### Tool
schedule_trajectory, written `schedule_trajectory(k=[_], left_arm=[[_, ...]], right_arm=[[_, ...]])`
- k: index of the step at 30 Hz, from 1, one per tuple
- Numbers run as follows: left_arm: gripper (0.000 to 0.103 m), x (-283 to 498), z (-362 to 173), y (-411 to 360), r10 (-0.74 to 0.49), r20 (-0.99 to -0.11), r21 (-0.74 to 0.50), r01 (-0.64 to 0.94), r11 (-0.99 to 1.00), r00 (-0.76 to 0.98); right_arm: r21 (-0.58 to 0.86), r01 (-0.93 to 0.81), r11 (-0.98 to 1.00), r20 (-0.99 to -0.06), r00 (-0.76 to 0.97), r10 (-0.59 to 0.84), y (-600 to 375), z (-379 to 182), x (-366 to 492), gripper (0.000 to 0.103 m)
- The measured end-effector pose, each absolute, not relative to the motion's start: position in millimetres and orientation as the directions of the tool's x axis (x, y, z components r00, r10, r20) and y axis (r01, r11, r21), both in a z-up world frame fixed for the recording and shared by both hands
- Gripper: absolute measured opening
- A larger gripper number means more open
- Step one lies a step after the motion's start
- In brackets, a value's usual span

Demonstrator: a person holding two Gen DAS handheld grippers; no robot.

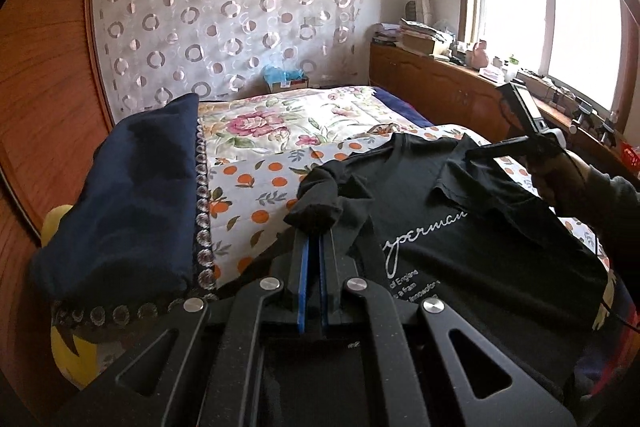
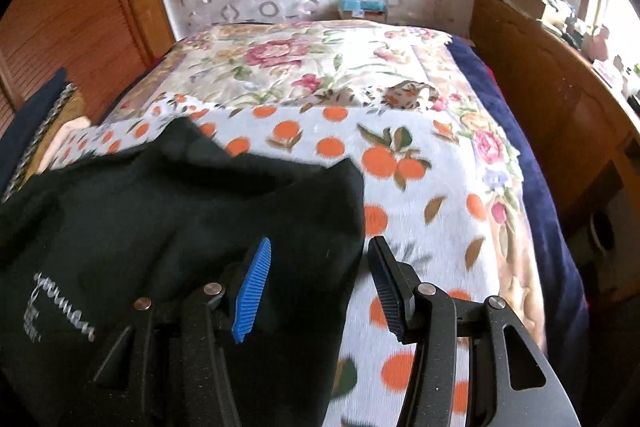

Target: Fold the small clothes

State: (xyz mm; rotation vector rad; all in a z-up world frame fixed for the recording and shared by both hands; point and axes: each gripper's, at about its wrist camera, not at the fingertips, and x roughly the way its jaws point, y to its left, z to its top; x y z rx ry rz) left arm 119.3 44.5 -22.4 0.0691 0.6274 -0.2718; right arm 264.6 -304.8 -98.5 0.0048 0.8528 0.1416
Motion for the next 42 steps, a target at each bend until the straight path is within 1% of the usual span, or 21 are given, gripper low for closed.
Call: schedule_trajectory(k=[1,2,3,4,5,6,10,16,19,22,26,31,35,42], left_arm=[[0.005,118,-23,46,-0.229,-0.588,-0.02,0.269,0.963,0.776],[0.005,117,-22,49,-0.228,-0.586,-0.022,0.267,0.964,0.777],[0.005,116,-21,52,-0.23,-0.583,-0.027,0.264,0.964,0.779],[0.004,114,-21,55,-0.234,-0.577,-0.033,0.264,0.964,0.782],[0.004,112,-19,58,-0.239,-0.57,-0.041,0.263,0.964,0.787],[0.004,108,-16,62,-0.242,-0.558,-0.05,0.259,0.964,0.793],[0.004,90,-4,79,-0.243,-0.518,-0.079,0.238,0.968,0.82],[0.004,50,6,96,-0.242,-0.477,-0.098,0.222,0.97,0.845],[0.004,37,9,104,-0.233,-0.472,-0.093,0.215,0.972,0.85],[0.004,26,9,109,-0.23,-0.478,-0.09,0.213,0.973,0.848],[0.004,9,10,110,-0.232,-0.479,-0.084,0.219,0.972,0.847],[0.004,-17,15,113,-0.239,-0.462,-0.09,0.222,0.971,0.854],[0.004,-29,19,114,-0.24,-0.477,-0.08,0.231,0.97,0.845],[0.004,-49,15,114,-0.223,-0.505,-0.078,0.214,0.974,0.834]], right_arm=[[0.066,-0.114,0.991,-0.751,0.648,0.124,-303,-98,270,0.054],[0.065,-0.108,0.992,-0.753,0.646,0.12,-302,-97,273,0.05],[0.059,-0.106,0.993,-0.755,0.646,0.114,-300,-97,275,0.038],[0.053,-0.114,0.992,-0.757,0.643,0.115,-297,-96,277,0.028],[0.047,-0.129,0.991,-0.757,0.643,0.12,-291,-94,275,0.007],[0.039,-0.151,0.988,-0.747,0.652,0.129,-286,-89,271,0.005],[0.032,-0.212,0.977,-0.668,0.723,0.179,-278,-61,235,0.005],[-0.053,-0.294,0.954,-0.539,0.813,0.22,-272,-17,137,0.004],[-0.059,-0.299,0.953,-0.493,0.839,0.233,-281,-6,88,0.004],[-0.051,-0.308,0.95,-0.465,0.849,0.25,-292,-4,48,0.004],[-0.05,-0.318,0.947,-0.456,0.851,0.262,-301,-15,7,0.004],[-0.037,-0.317,0.948,-0.466,0.844,0.265,-318,-22,-40,0.004],[-0.071,-0.304,0.95,-0.492,0.839,0.232,-322,-18,-68,0.004],[-0.104,-0.303,0.947,-0.539,0.818,0.202,-305,5,-81,0.004]])
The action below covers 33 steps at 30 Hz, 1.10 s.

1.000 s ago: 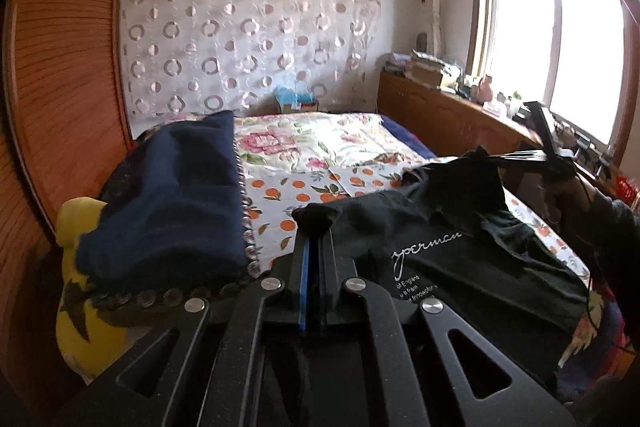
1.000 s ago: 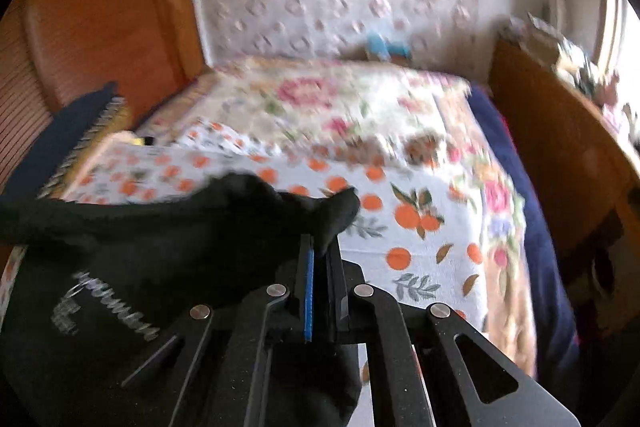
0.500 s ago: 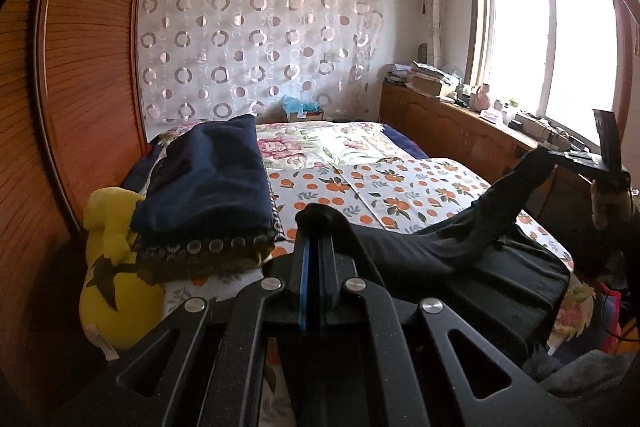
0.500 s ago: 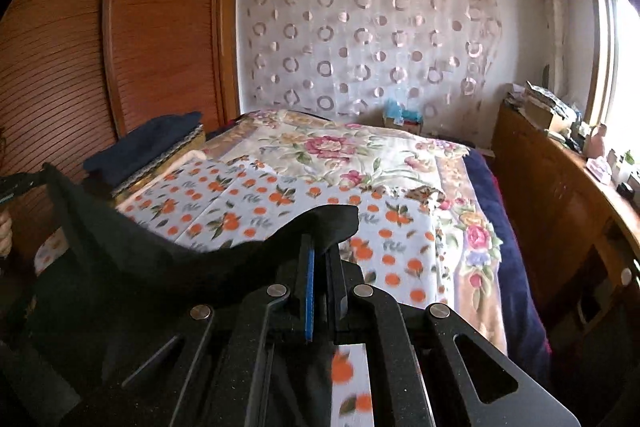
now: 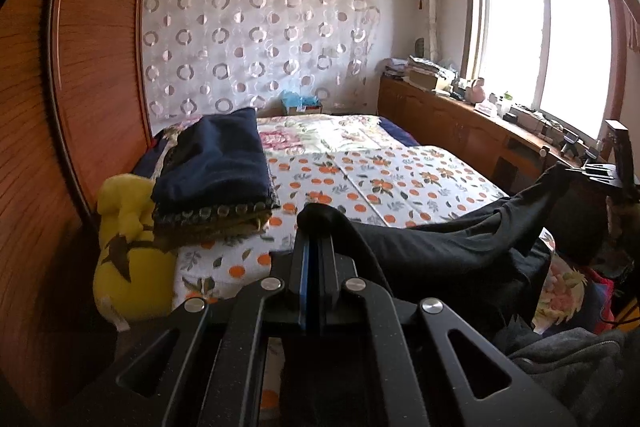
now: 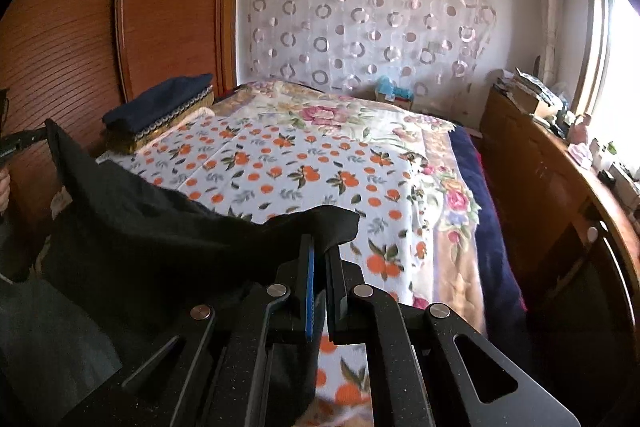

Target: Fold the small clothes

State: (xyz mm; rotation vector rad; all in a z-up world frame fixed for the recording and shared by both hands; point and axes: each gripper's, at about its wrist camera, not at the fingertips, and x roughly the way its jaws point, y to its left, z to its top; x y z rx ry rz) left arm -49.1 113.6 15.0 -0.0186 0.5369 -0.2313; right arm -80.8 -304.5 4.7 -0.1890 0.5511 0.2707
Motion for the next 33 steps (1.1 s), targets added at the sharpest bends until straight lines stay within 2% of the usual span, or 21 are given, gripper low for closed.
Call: schedule_trajectory(k=[5,6,7,8,9,10,12,14,15,25,33], left_arm=[[0.005,-51,6,107,-0.182,-0.53,-0.042,0.189,0.981,0.828],[0.011,-50,5,107,-0.184,-0.532,-0.043,0.19,0.981,0.827],[0.025,-49,5,109,-0.189,-0.53,-0.05,0.192,0.98,0.827],[0.033,-48,5,110,-0.189,-0.526,-0.054,0.19,0.98,0.829],[0.044,-47,5,111,-0.187,-0.522,-0.053,0.187,0.981,0.832],[0.049,-45,4,112,-0.183,-0.522,-0.047,0.186,0.981,0.833],[0.058,-38,1,111,-0.176,-0.531,-0.036,0.185,0.982,0.829],[0.066,-29,-4,111,-0.176,-0.541,-0.033,0.188,0.982,0.823],[0.069,-25,-6,110,-0.176,-0.545,-0.032,0.189,0.981,0.82],[0.071,36,-38,111,-0.136,-0.594,-0.02,0.154,0.988,0.793],[0.071,76,-81,121,-0.126,-0.703,-0.041,0.136,0.99,0.7]], right_arm=[[-0.095,-0.312,0.945,-0.582,0.788,0.201,-302,4,-87,0.004],[-0.079,-0.314,0.946,-0.589,0.781,0.21,-302,3,-87,0.004],[-0.066,-0.316,0.947,-0.595,0.774,0.217,-302,2,-85,0.004],[-0.06,-0.317,0.946,-0.602,0.768,0.219,-304,2,-83,0.004],[-0.067,-0.315,0.947,-0.606,0.766,0.213,-302,2,-81,0.01],[-0.076,-0.306,0.949,-0.604,0.771,0.201,-305,5,-79,0.015],[-0.076,-0.295,0.953,-0.597,0.779,0.193,-308,10,-76,0.03],[-0.068,-0.288,0.955,-0.588,0.785,0.195,-309,14,-72,0.039],[-0.066,-0.286,0.956,-0.581,0.79,0.197,-310,18,-70,0.039],[-0.03,-0.284,0.958,-0.592,0.777,0.212,-304,-2,-29,0.04],[0.062,-0.287,0.956,-0.655,0.711,0.256,-302,-36,15,0.038]])
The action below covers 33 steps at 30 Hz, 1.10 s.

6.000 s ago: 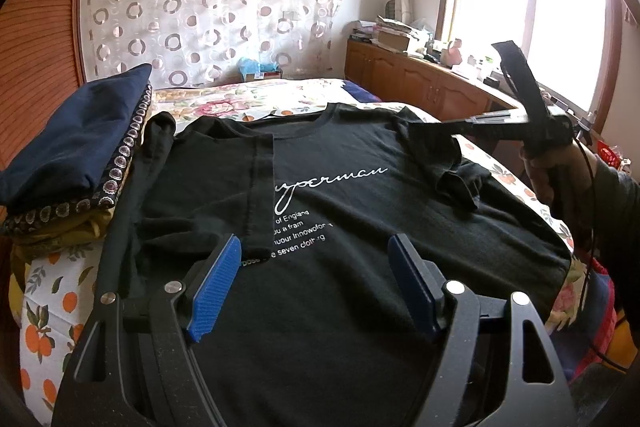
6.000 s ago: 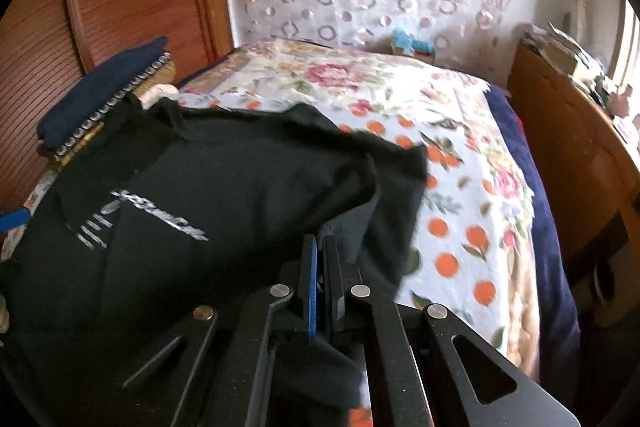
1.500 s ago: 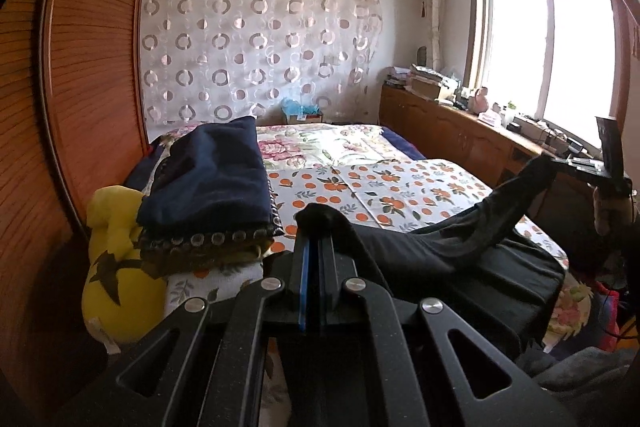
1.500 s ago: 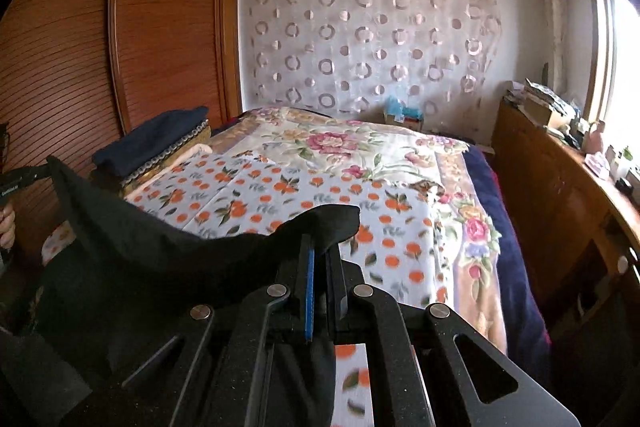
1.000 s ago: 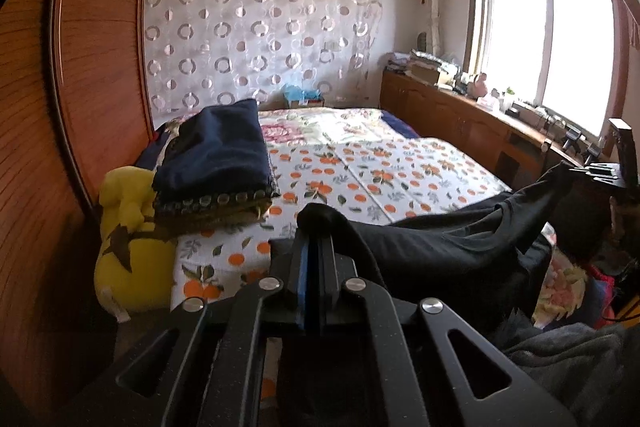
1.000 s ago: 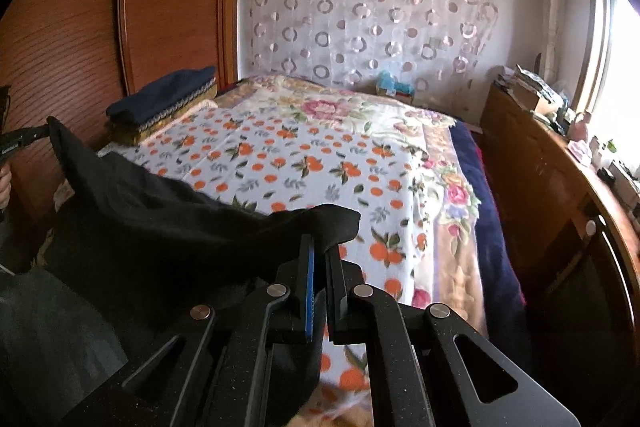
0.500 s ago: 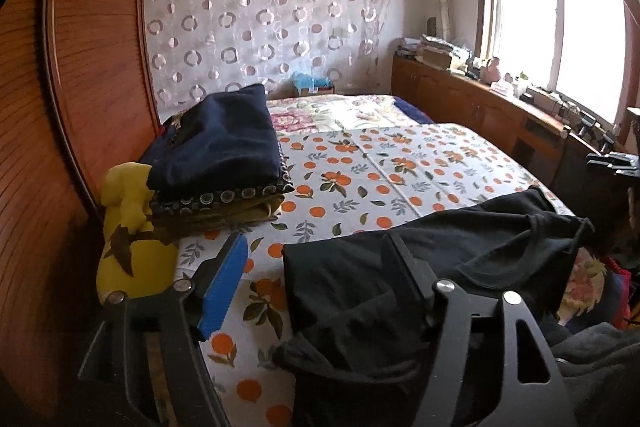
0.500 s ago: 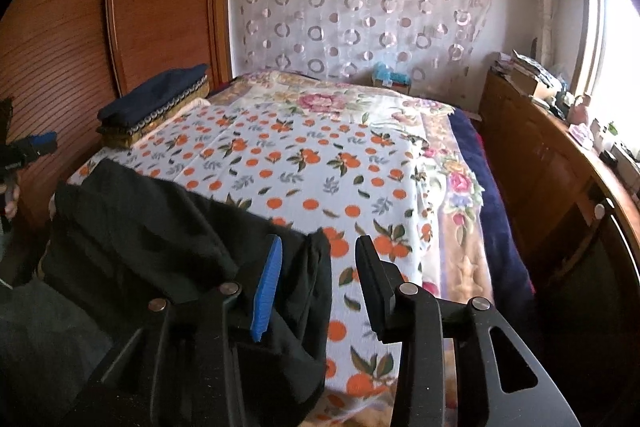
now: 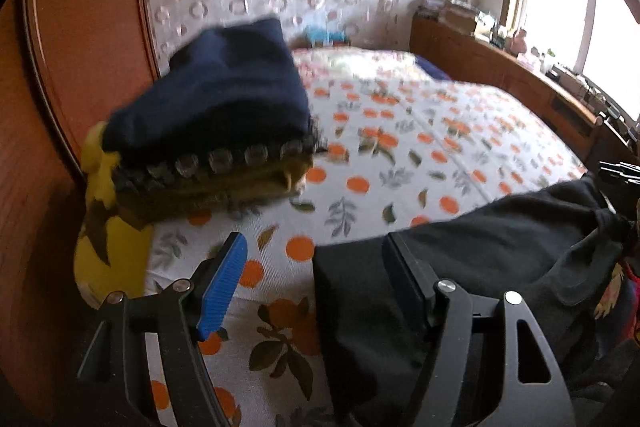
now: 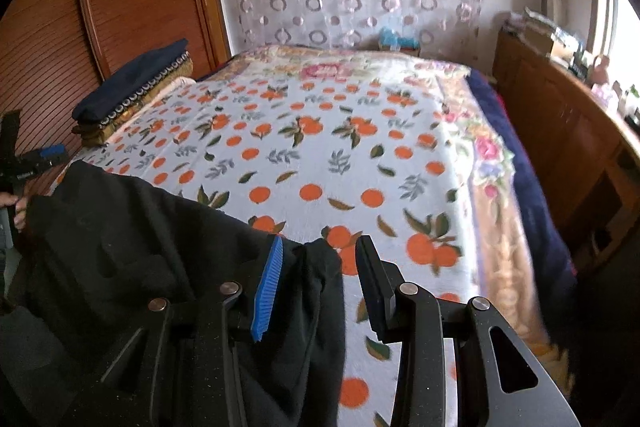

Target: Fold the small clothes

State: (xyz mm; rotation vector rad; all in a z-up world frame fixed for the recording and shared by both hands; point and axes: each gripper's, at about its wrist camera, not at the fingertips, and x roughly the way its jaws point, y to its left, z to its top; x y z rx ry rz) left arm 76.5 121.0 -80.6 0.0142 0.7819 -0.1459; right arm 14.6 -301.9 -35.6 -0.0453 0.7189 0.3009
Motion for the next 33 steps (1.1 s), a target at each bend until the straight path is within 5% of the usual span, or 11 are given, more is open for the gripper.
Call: schedule_trajectory(k=[5,9,12,18,26,29,33], left_arm=[[0.071,82,-98,118,-0.132,-0.743,-0.052,0.141,0.989,0.657],[0.071,82,-102,118,-0.122,-0.751,-0.038,0.142,0.989,0.649],[0.071,83,-103,117,-0.12,-0.756,-0.034,0.144,0.989,0.644],[0.071,86,-107,124,-0.148,-0.76,-0.083,0.131,0.988,0.632],[0.071,86,-106,124,-0.139,-0.761,-0.075,0.127,0.989,0.633],[0.071,86,-106,124,-0.139,-0.762,-0.075,0.127,0.989,0.633],[0.071,87,-106,124,-0.14,-0.762,-0.075,0.128,0.989,0.632]], right_arm=[[0.088,-0.266,0.96,-0.681,0.687,0.253,-305,-43,28,0.035],[0.137,-0.275,0.952,-0.669,0.683,0.293,-309,-40,26,0.014],[0.151,-0.282,0.947,-0.65,0.693,0.31,-310,-37,22,0.01],[0.15,-0.045,0.988,-0.565,0.816,0.123,-341,-22,5,0.008],[0.132,-0.059,0.99,-0.585,0.801,0.125,-345,-20,-3,0.008],[0.06,-0.009,0.998,-0.58,0.813,0.042,-341,-15,0,0.019],[0.062,-0.027,0.998,-0.586,0.808,0.059,-338,-17,5,0.06]])
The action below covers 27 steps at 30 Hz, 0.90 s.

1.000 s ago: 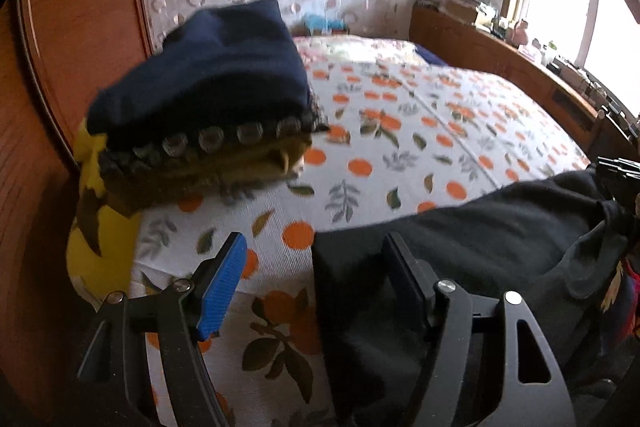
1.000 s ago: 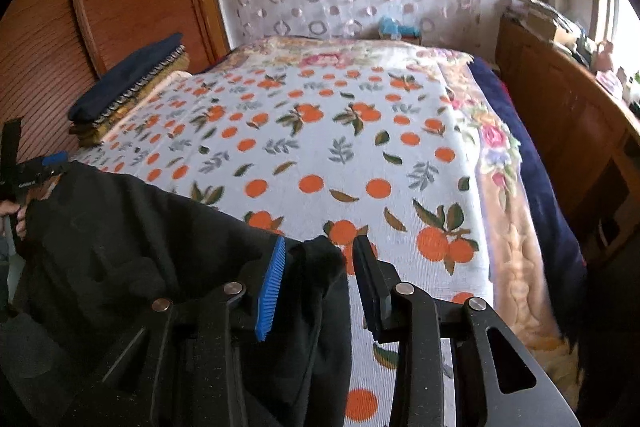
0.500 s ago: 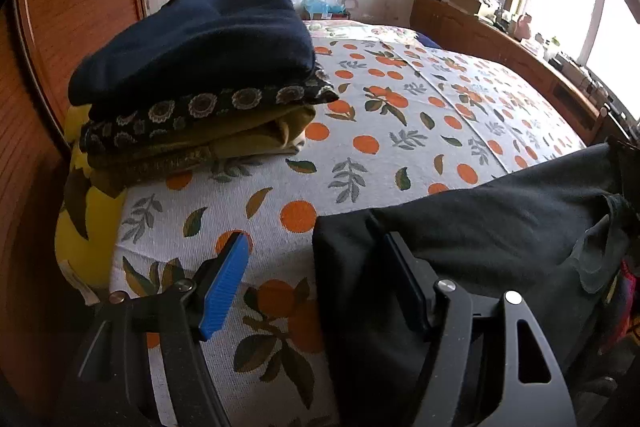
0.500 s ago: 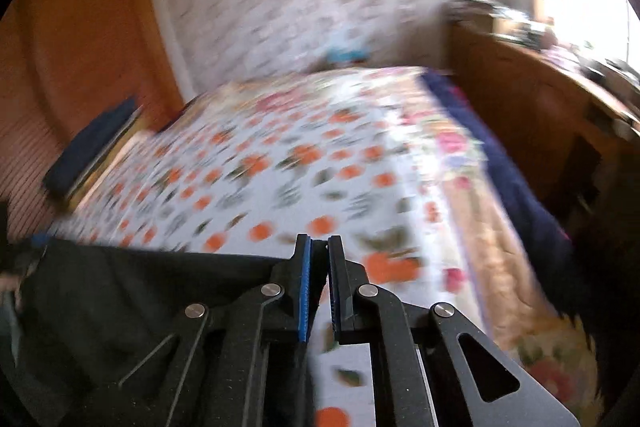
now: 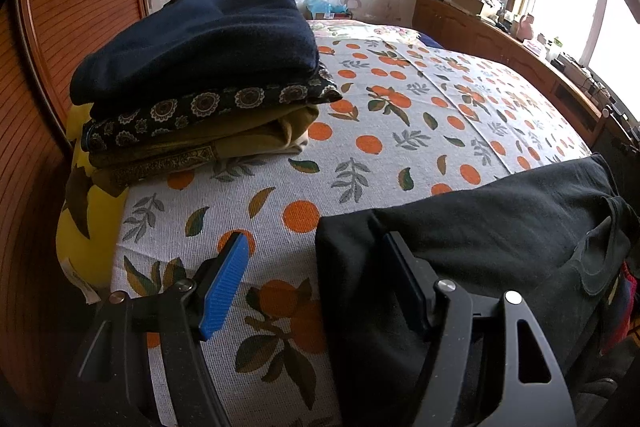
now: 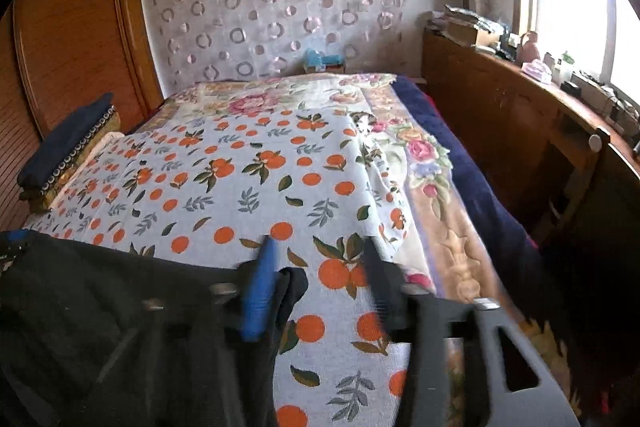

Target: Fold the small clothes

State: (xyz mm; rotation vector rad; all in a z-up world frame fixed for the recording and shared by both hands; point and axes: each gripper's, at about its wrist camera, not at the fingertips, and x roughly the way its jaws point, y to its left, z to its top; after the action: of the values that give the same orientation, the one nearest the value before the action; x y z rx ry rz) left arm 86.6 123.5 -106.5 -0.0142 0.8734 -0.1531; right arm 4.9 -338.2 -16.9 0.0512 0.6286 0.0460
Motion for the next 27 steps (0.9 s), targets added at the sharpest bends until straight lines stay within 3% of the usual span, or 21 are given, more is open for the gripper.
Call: schedule_trajectory(k=[9,14,16,18,19,21,22,27], left_arm=[[0.07,87,-107,124,-0.142,-0.764,-0.078,0.129,0.989,0.629],[0.049,86,-105,122,-0.199,-0.764,-0.122,0.166,0.979,0.613],[0.025,85,-105,117,-0.241,-0.763,-0.149,0.201,0.968,0.6],[0.012,82,-103,110,-0.259,-0.763,-0.156,0.22,0.963,0.592],[0.009,80,-102,107,-0.256,-0.763,-0.145,0.229,0.963,0.593],[0.008,74,-95,100,-0.227,-0.751,-0.11,0.221,0.969,0.62],[0.008,69,-88,99,-0.225,-0.731,-0.116,0.208,0.971,0.644],[0.007,26,-27,92,-0.288,-0.578,-0.171,0.232,0.958,0.764]], right_arm=[[0.077,-0.187,0.979,-0.689,0.701,0.188,-319,-48,25,0.062],[0.088,-0.222,0.971,-0.716,0.664,0.217,-320,-55,33,0.062],[0.076,-0.236,0.969,-0.716,0.664,0.218,-320,-54,34,0.062],[0.077,-0.246,0.966,-0.718,0.659,0.225,-323,-55,33,0.062],[0.08,-0.253,0.964,-0.717,0.658,0.232,-322,-56,34,0.059],[0.078,-0.278,0.957,-0.714,0.655,0.249,-318,-57,31,0.023],[0.093,-0.287,0.953,-0.711,0.651,0.266,-318,-57,30,0.016],[0.135,-0.299,0.945,-0.596,0.738,0.318,-329,-30,-9,0.012]])
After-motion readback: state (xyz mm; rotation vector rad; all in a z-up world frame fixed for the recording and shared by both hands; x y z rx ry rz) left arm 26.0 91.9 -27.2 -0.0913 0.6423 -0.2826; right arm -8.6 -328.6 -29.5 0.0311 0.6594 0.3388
